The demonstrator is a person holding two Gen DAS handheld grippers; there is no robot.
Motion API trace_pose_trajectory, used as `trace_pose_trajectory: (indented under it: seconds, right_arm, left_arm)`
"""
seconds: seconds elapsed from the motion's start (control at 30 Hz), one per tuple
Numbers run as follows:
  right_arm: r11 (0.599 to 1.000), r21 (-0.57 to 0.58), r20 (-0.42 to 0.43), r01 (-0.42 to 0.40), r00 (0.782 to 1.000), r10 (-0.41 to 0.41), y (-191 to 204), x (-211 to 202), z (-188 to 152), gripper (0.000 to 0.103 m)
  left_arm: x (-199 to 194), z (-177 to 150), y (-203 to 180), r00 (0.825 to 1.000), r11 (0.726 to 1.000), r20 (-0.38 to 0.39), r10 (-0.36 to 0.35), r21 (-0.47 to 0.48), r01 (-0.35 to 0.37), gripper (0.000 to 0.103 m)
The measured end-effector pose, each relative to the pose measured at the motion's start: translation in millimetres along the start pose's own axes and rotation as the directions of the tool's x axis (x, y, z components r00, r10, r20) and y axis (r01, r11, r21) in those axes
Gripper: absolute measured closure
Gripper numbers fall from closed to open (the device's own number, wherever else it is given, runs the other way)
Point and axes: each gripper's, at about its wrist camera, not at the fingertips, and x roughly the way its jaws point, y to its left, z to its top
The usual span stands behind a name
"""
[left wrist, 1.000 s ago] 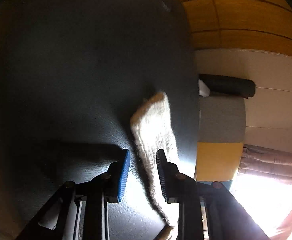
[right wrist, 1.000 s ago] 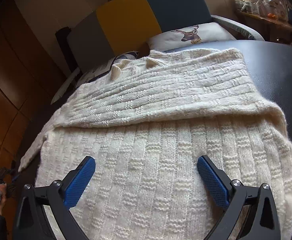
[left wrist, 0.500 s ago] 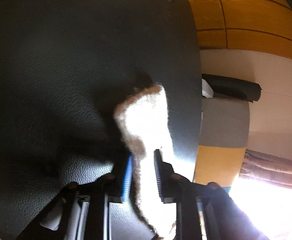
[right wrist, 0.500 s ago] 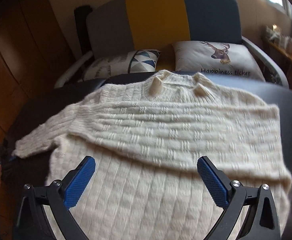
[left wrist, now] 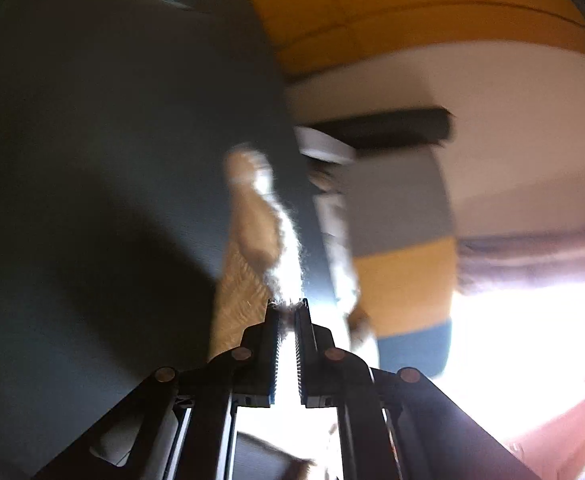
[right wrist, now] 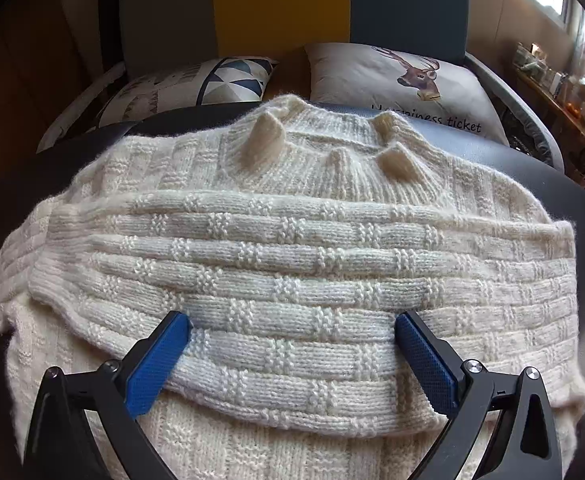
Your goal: Fold clothes
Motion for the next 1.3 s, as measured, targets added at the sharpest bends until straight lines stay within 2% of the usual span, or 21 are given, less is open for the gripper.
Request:
trace_pose_trajectory:
  seconds: [0.03,0.17,0.37,0.43,0.53,0.6,0.67,0.77,0.83,0.9,0.97,1.0,1.1,1.17,1.2,1.3]
  right_arm:
    - [1.000,-0.001,0.003,0.000,1.000,0.000,0,0,-1,0.000]
    - [1.000,-0.001,0.024,-0.005,1.000,0.005,-1,-1,-4,0.000]
    - [1.000,-0.001,0.043,-0.022,0.999,0.022,-3,-1,-7,0.000]
    - [0.999,-0.004,0.052,-0.035,0.998,0.035,-4,-2,-8,0.000]
    - [0.998,-0.013,0.063,-0.059,0.996,0.060,-6,-3,-8,0.000]
    - [0.995,-0.010,0.071,-0.099,0.993,0.099,-11,-6,-8,0.000]
    - [0.984,0.023,0.093,-0.174,0.981,0.171,-23,-13,-8,0.000]
    - [0.950,0.088,0.144,-0.299,0.948,0.285,-45,-26,-10,0.000]
    - [0.921,0.120,0.169,-0.370,0.922,0.348,-55,-33,-12,0.000]
    - [0.892,0.150,0.186,-0.426,0.899,0.398,-64,-38,-14,0.000]
    - [0.874,0.190,0.207,-0.447,0.888,0.410,-69,-44,-16,0.000]
    - [0.853,0.211,0.217,-0.477,0.874,0.435,-72,-45,-16,0.000]
    - [0.725,0.281,0.249,-0.629,0.777,0.578,-77,-40,-13,0.004]
    - [0.620,0.318,0.267,-0.718,0.695,0.668,-74,-32,-12,0.016]
    - [0.582,0.334,0.271,-0.742,0.667,0.694,-70,-27,-11,0.016]
    - [0.550,0.384,0.255,-0.742,0.658,0.709,-54,-10,-9,0.017]
  left_arm:
    - [14,-1,-28,1.000,1.000,-0.013,-0.018,0.020,0.019,0.098]
    - [37,-28,-82,0.991,0.989,-0.096,-0.095,0.101,0.104,0.098]
    - [84,-84,-143,0.951,0.963,-0.266,-0.160,0.171,0.210,0.098]
    - [92,-114,-147,0.929,0.953,-0.334,-0.160,0.193,0.233,0.098]
    - [133,-153,-171,0.891,0.940,-0.430,-0.148,0.219,0.261,0.098]
    - [151,-191,-177,0.857,0.934,-0.499,-0.131,0.226,0.275,0.098]
    - [170,-223,-180,0.824,0.930,-0.556,-0.108,0.236,0.281,0.098]
    - [202,-265,-172,0.776,0.929,-0.629,-0.036,0.266,0.258,0.098]
    - [211,-294,-159,0.758,0.924,-0.651,0.046,0.316,0.215,0.098]
    - [229,-309,-144,0.741,0.922,-0.661,0.114,0.348,0.168,0.098]
    - [235,-312,-137,0.741,0.923,-0.659,0.133,0.355,0.150,0.098]
    - [238,-312,-135,0.740,0.923,-0.660,0.132,0.354,0.151,0.098]
    - [244,-308,-138,0.739,0.914,-0.662,0.125,0.366,0.173,0.093]
    - [239,-308,-140,0.739,0.905,-0.662,0.122,0.381,0.192,0.088]
    - [238,-309,-143,0.742,0.897,-0.658,0.127,0.395,0.197,0.088]
    - [221,-297,-140,0.749,0.894,-0.652,0.117,0.397,0.206,0.087]
